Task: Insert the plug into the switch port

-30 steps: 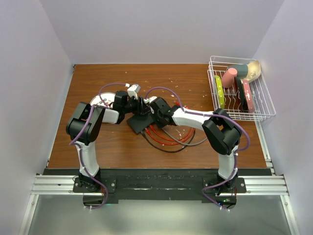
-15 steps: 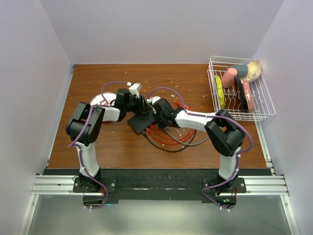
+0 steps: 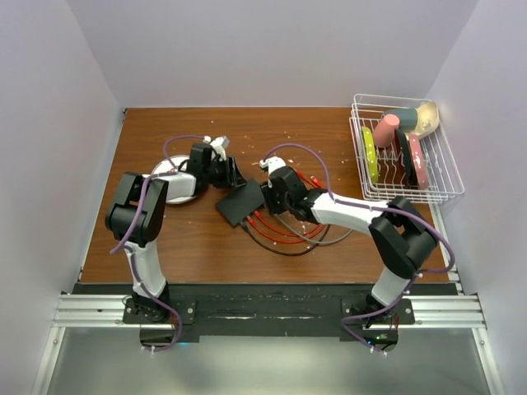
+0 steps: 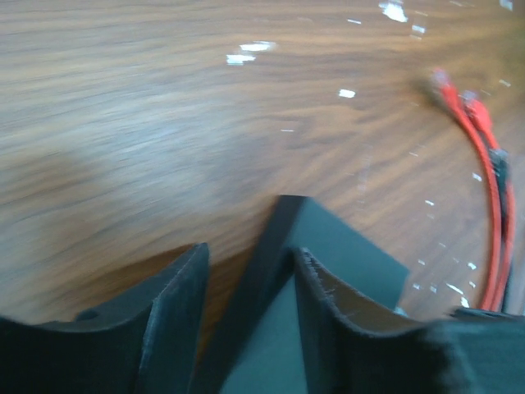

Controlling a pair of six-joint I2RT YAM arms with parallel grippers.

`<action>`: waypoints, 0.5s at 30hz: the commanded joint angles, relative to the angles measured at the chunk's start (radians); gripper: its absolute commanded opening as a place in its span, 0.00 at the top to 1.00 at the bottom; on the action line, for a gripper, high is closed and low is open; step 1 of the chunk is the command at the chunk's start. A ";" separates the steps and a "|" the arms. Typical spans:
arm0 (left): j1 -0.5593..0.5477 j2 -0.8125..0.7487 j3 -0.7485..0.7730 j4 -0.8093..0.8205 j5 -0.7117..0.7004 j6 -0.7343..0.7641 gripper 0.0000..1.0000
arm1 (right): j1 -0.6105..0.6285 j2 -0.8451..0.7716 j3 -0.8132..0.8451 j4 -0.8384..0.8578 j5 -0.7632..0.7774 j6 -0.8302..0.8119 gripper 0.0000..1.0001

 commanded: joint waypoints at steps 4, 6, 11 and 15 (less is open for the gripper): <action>0.043 -0.096 0.043 -0.123 -0.146 -0.005 0.40 | -0.006 -0.124 -0.025 -0.015 0.055 0.024 0.47; 0.043 -0.137 0.022 -0.120 -0.148 -0.005 0.36 | -0.006 -0.155 -0.031 -0.026 0.058 0.024 0.43; 0.043 -0.323 -0.063 -0.074 -0.126 -0.008 0.17 | -0.006 -0.279 -0.049 -0.063 0.052 0.027 0.23; 0.043 -0.433 -0.121 -0.094 -0.099 -0.008 0.07 | -0.004 -0.385 -0.089 -0.084 0.046 0.035 0.05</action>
